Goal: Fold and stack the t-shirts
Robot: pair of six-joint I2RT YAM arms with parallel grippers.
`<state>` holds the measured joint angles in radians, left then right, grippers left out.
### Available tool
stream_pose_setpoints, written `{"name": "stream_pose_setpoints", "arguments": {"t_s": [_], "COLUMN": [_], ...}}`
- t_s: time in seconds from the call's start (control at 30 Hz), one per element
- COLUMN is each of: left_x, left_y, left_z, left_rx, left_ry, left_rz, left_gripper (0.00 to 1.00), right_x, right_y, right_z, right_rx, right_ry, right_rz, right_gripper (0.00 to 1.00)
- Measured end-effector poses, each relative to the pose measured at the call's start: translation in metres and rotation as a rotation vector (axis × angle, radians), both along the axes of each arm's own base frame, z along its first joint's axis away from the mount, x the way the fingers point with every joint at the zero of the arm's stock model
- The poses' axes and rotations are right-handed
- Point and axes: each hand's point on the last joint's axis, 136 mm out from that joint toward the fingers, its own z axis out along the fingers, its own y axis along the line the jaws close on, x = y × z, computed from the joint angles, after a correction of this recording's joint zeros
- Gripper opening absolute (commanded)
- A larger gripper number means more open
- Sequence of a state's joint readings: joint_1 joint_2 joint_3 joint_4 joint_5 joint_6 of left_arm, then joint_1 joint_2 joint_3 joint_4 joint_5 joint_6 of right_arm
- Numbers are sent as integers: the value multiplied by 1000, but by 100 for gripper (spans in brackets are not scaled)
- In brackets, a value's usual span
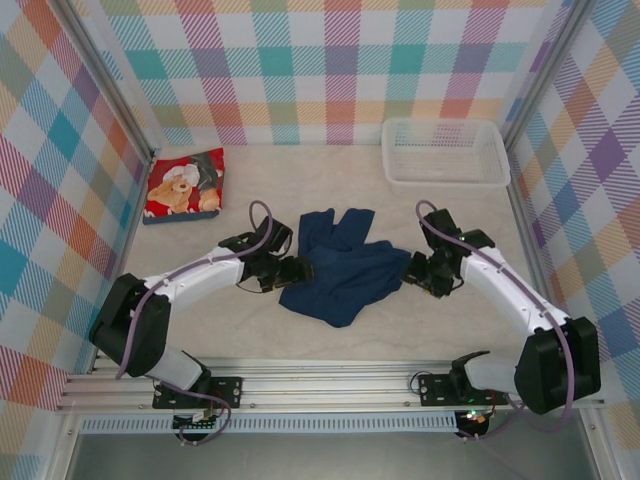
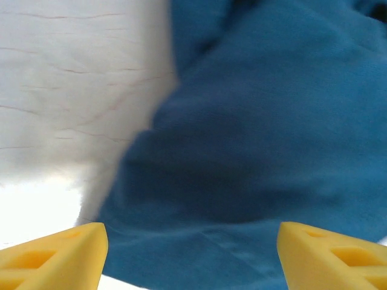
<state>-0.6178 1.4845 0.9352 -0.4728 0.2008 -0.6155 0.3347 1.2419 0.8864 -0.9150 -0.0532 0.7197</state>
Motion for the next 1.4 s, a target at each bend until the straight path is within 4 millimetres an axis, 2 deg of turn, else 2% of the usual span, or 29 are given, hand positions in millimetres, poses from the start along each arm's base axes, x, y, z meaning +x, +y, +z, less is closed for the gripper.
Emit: {"name": "stream_pose_setpoints", "arguments": {"t_s": [0.07, 0.17, 0.2, 0.27, 0.37, 0.43, 0.53, 0.57, 0.67, 0.83, 0.93, 1.1, 1.23, 1.33, 1.4], "left_x": [-3, -5, -7, -11, -16, -12, -4, 0, 5, 13, 14, 25, 53, 74, 84], "left_y": [-16, -53, -64, -77, -78, -72, -66, -63, -61, -61, -51, -40, -34, -26, -26], "left_z": [18, 51, 56, 53, 25, 3, -19, -23, -22, -4, 34, 130, 206, 247, 264], "left_rx": [1, -7, -5, 22, 120, 199, 286, 313, 339, 335, 310, 170, 31, -56, -97], "left_ry": [-44, -147, -173, -195, -163, -136, -126, -129, -150, -213, -280, -401, -485, -514, -522], "left_rz": [-68, -206, -247, -304, -339, -338, -325, -319, -311, -295, -263, -171, -66, 12, 39], "left_gripper": [66, 61, 61, 62, 62, 59, 42, 33, 0, 0, 0, 0, 0, 0, 0], "right_x": [-10, -16, -15, -10, -6, -4, -5, -7, -11, -11, -11, -5, 8, 16, 17], "right_y": [2, 8, 10, 14, 18, 20, 22, 22, 22, 21, 21, 24, 35, 50, 60], "right_z": [-9, -16, -16, -17, -18, -18, -20, -21, -23, -22, -22, -16, 1, 12, 14], "right_rx": [18, 55, 66, 86, 102, 115, 127, 129, 133, 135, 134, 141, 175, 213, 241], "right_ry": [42, 69, 68, 57, 52, 45, 49, 53, 60, 55, 55, 33, -28, -71, -80], "right_rz": [-1, 1, 2, 6, 6, 5, 3, 2, 3, 3, 4, 14, 44, 83, 103], "right_gripper": [45, 44, 44, 45, 45, 45, 45, 45, 44, 44, 44, 43, 44, 46, 47]}}
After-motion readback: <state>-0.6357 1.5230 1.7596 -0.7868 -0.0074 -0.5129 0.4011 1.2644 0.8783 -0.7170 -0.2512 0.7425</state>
